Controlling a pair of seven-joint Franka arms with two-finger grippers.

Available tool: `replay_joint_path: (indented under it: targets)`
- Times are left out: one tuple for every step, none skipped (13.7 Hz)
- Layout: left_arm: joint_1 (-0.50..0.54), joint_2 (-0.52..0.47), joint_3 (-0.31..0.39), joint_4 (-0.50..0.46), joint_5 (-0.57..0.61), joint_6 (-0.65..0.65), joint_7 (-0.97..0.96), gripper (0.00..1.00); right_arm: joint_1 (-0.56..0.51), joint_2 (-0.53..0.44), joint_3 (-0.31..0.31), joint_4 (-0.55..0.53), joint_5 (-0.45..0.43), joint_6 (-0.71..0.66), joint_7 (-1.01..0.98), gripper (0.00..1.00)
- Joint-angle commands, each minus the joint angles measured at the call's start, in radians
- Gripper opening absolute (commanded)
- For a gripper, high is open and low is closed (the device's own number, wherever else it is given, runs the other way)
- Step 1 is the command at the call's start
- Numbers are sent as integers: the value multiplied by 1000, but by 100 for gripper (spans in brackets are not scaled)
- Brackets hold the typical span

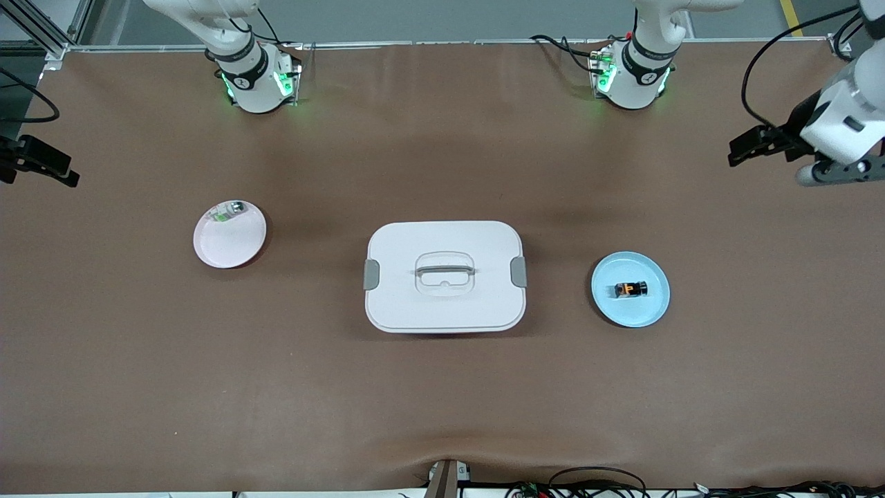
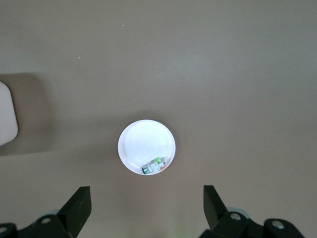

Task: Transfer orange switch to right arm and place
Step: 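Move the left gripper out toward the light blue plate, then lower the left gripper over the orange switch on the blue plate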

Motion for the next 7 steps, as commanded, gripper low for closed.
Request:
replay_joint_path:
  targets:
    - [-2,9,-12,-71,4,93,-43,100,4,-2,-5,5,20,-9,29,100]
    - [-1,16,-23,-105,4,148,-61,100,4,-2,-4,5,22,-9,29,100]
    - [-1,42,-32,-127,4,199,-84,100,4,-2,-5,5,22,-8,29,100]
    - [-2,82,-46,-128,7,230,-107,100,4,-2,-4,5,22,-6,29,100]
    - [-2,120,-67,-127,19,256,-136,100,4,-2,-5,5,22,-3,29,100]
    - [-2,154,-87,-128,42,283,-171,100,4,-1,-4,7,20,4,29,100]
    - [-2,189,-101,-128,54,314,-202,100,5,1,-4,8,20,11,27,100]
